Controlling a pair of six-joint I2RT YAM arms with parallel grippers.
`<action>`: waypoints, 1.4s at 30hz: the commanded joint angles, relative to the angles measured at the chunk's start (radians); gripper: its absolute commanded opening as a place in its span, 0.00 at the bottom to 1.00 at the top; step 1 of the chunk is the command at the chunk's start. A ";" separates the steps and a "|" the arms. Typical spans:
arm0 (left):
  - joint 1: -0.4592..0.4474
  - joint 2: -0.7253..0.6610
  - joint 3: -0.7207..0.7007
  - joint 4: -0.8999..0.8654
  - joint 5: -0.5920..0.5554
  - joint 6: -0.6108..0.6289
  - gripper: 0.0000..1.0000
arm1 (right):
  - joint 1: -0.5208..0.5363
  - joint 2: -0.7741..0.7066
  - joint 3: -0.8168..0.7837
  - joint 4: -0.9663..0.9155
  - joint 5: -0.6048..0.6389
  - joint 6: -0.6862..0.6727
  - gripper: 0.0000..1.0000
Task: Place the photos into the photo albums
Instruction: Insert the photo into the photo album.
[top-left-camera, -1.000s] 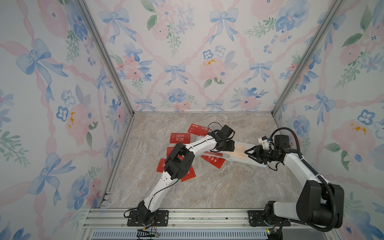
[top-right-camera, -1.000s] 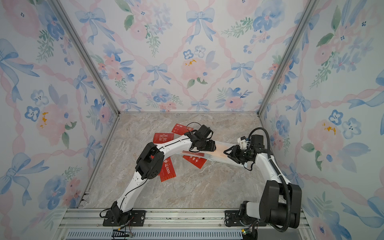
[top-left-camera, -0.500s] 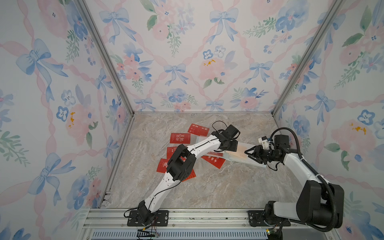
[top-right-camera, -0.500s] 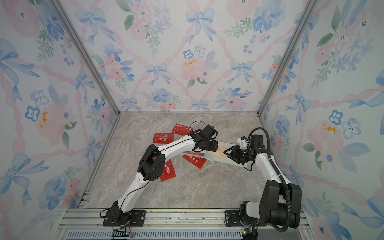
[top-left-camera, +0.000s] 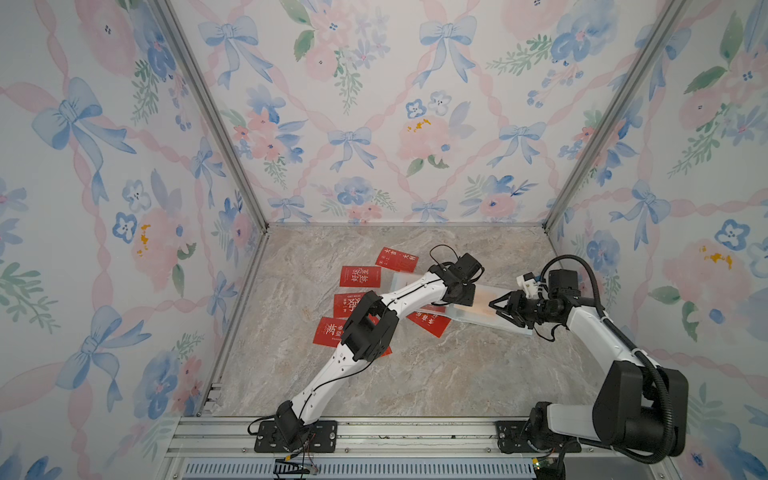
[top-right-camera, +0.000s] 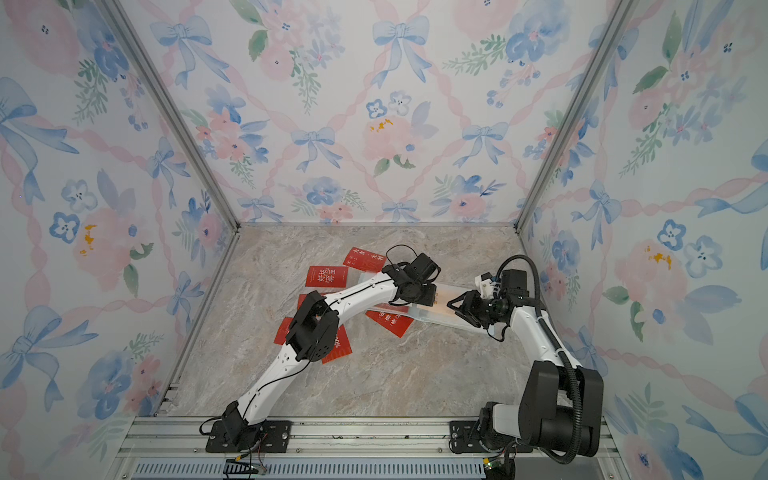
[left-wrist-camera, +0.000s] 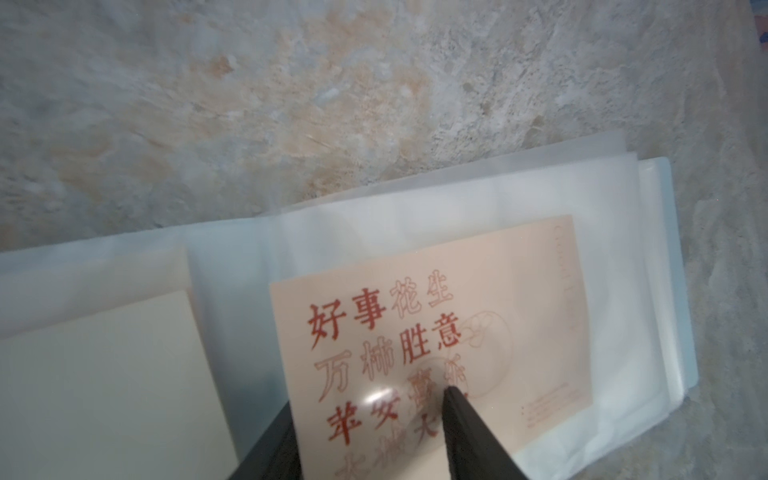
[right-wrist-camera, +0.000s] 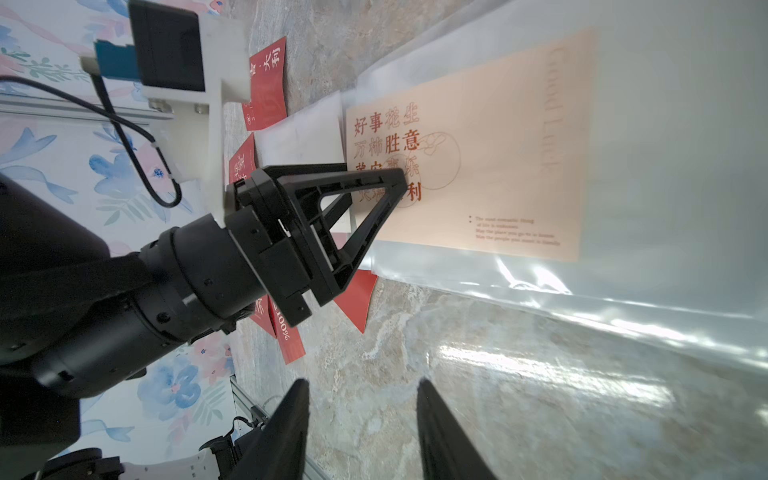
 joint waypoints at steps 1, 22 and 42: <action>-0.013 0.026 0.016 -0.041 -0.027 0.021 0.58 | 0.009 -0.007 0.017 -0.033 0.002 -0.010 0.44; -0.013 -0.163 -0.035 -0.043 -0.052 0.032 0.92 | 0.027 -0.025 0.021 -0.028 0.014 0.003 0.43; 0.247 -0.691 -0.708 0.268 0.101 -0.001 0.85 | 0.481 0.397 0.442 -0.011 0.383 0.035 0.42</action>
